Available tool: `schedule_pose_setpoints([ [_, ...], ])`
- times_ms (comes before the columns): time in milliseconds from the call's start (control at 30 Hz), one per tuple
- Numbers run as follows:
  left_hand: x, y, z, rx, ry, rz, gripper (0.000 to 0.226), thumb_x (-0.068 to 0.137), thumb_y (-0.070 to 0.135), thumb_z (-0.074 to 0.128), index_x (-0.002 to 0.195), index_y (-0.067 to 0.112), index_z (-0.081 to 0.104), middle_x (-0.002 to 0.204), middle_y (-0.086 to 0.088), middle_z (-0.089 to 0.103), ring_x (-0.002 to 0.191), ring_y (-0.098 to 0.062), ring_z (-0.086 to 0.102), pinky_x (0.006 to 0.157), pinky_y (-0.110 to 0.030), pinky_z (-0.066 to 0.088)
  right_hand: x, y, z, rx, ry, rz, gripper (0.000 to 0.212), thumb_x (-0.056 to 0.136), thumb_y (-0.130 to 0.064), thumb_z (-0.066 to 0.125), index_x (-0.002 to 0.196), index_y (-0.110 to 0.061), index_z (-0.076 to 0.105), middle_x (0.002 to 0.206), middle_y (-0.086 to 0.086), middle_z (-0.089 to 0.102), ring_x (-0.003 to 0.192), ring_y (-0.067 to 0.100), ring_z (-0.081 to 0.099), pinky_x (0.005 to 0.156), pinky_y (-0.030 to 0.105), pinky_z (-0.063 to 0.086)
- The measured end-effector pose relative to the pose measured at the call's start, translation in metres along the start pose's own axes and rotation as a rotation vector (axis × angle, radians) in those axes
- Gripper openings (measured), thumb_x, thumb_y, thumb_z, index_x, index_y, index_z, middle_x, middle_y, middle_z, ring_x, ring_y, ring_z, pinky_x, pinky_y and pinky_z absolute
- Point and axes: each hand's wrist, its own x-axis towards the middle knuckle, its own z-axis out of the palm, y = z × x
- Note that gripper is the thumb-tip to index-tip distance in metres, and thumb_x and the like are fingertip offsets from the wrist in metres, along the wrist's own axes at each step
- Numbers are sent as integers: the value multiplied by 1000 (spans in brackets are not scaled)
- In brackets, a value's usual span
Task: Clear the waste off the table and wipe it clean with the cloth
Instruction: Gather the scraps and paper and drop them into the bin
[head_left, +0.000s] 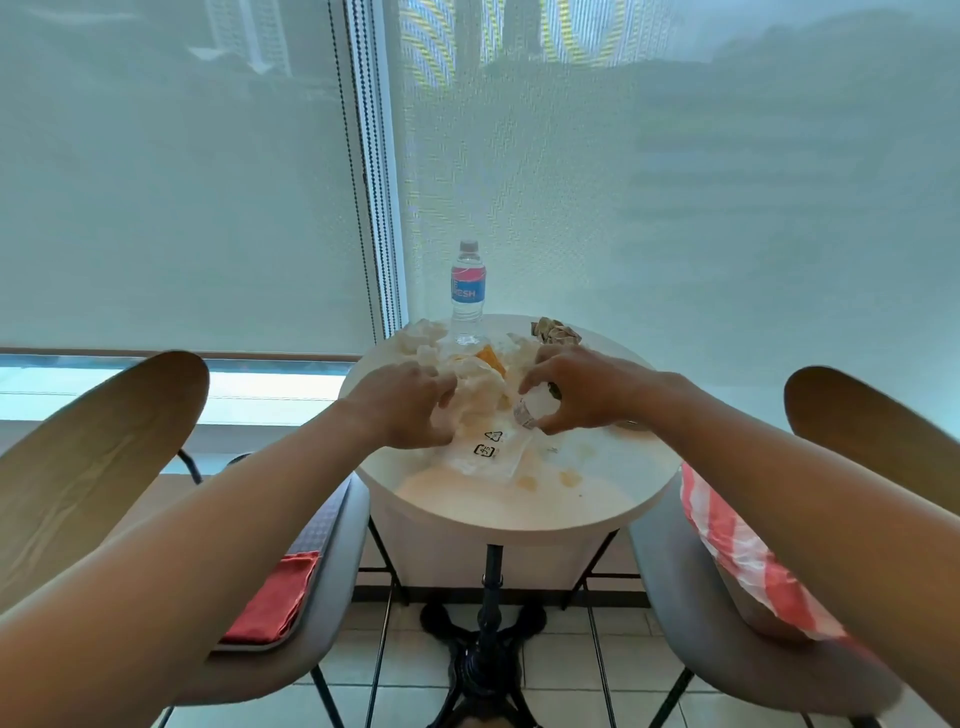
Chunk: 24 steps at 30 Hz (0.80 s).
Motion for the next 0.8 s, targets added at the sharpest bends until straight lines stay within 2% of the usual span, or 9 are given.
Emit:
schedule_pose_setpoints([
  [133, 2, 1, 7, -49, -35, -23, 33, 80, 52, 62, 101, 29, 51, 97, 4, 65, 87, -22, 62, 73, -37, 55, 3, -3, -2, 10, -53, 20, 52, 76, -44, 83, 123, -33, 64, 118, -3, 58, 107, 18, 54, 93, 40, 50],
  [300, 5, 0, 5, -128, -56, -22, 38, 85, 37, 64, 119, 24, 56, 102, 1, 67, 94, -22, 63, 78, -36, 53, 9, -10, -1, 107, -30, 29, 53, 70, -38, 88, 118, -35, 64, 114, -10, 62, 104, 15, 56, 93, 38, 50],
  [333, 5, 0, 3, -134, -47, -4, 36, 85, 36, 64, 118, 21, 59, 103, -1, 67, 94, -22, 63, 78, -36, 53, 10, -11, 1, 131, -22, 34, 55, 69, -38, 88, 119, -33, 65, 113, -11, 62, 103, 14, 57, 92, 37, 49],
  [400, 5, 0, -1, -142, -27, 34, 20, 88, 31, 60, 100, 16, 65, 97, -3, 64, 89, -23, 62, 77, -36, 52, 12, -13, 4, 191, -11, 45, 56, 69, -38, 89, 120, -29, 66, 109, -12, 63, 98, 11, 56, 86, 31, 47],
  [433, 4, -1, -3, -152, -21, 46, 15, 90, 29, 57, 86, 16, 63, 91, -3, 60, 84, -22, 60, 76, -35, 51, 13, -13, 6, 211, -12, 48, 56, 70, -39, 88, 120, -27, 66, 105, -12, 62, 95, 10, 55, 82, 29, 44],
  [500, 5, -2, -5, -196, 9, 58, 23, 94, 25, 52, 72, 18, 51, 84, -2, 53, 77, -22, 55, 74, -35, 49, 14, -12, 9, 225, 0, 39, 51, 73, -42, 87, 115, -20, 68, 95, -14, 61, 86, 9, 54, 73, 26, 39],
  [567, 5, -4, -10, -220, 57, 76, 23, 95, 24, 48, 73, 19, 46, 83, -2, 50, 75, -22, 51, 73, -36, 47, 13, -12, 9, 262, 28, 30, 40, 75, -43, 85, 100, -17, 68, 81, -12, 58, 73, 7, 51, 63, 25, 35],
  [667, 6, -8, -17, -217, 144, 120, 27, 94, 30, 37, 78, 14, 52, 85, -7, 50, 75, -19, 45, 73, -33, 41, 12, -11, 5, 299, 69, 14, 29, 78, -49, 81, 82, -28, 63, 74, -10, 58, 64, 4, 50, 59, 25, 37],
  [800, 9, -9, -35, -279, 223, 107, 31, 94, 31, 32, 82, 10, 51, 81, -6, 51, 71, -26, 51, 66, -36, 42, 12, -11, 0, 297, 131, -8, 37, 80, -56, 75, 94, -23, 66, 82, -8, 64, 72, 9, 59, 66, 31, 47],
])
